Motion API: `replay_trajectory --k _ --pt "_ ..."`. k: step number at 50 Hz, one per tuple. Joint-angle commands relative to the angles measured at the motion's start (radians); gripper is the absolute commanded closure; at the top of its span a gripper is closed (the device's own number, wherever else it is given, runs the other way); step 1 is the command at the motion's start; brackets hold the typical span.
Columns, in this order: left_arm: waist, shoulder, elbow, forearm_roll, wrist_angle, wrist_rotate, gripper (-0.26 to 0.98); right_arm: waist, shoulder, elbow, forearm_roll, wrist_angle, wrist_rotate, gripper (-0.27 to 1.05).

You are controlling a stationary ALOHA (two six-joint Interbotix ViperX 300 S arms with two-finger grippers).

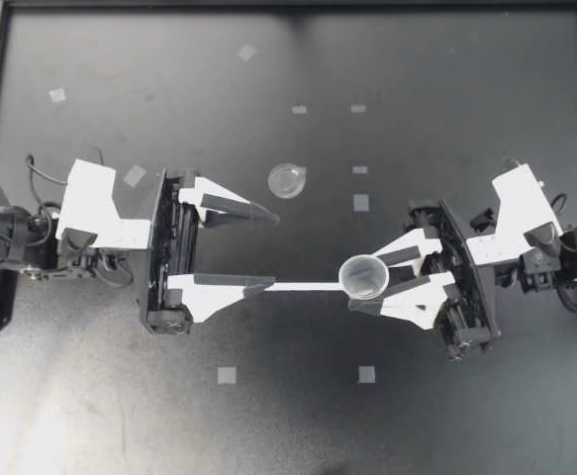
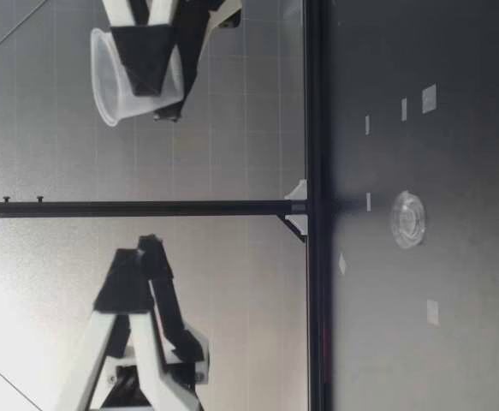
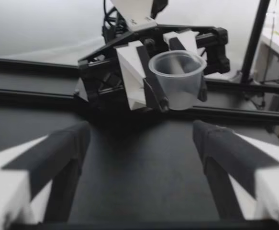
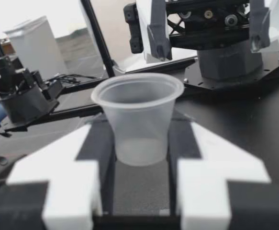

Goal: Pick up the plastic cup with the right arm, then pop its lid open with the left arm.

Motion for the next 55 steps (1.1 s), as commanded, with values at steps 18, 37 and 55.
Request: replay_trajectory --k 18,37,55 --pt "0.000 -0.011 -0.014 -0.002 0.006 -0.003 -0.08 0.008 -0.005 -0.020 -0.002 0.008 -0.006 0.53" --pt "0.000 -0.011 -0.014 -0.002 0.006 -0.003 -0.08 0.008 -0.005 -0.020 -0.002 0.018 -0.008 0.53" --pt "0.002 -0.011 -0.011 -0.002 0.005 -0.003 -0.08 0.008 -0.005 -0.018 0.000 0.017 -0.008 0.53"
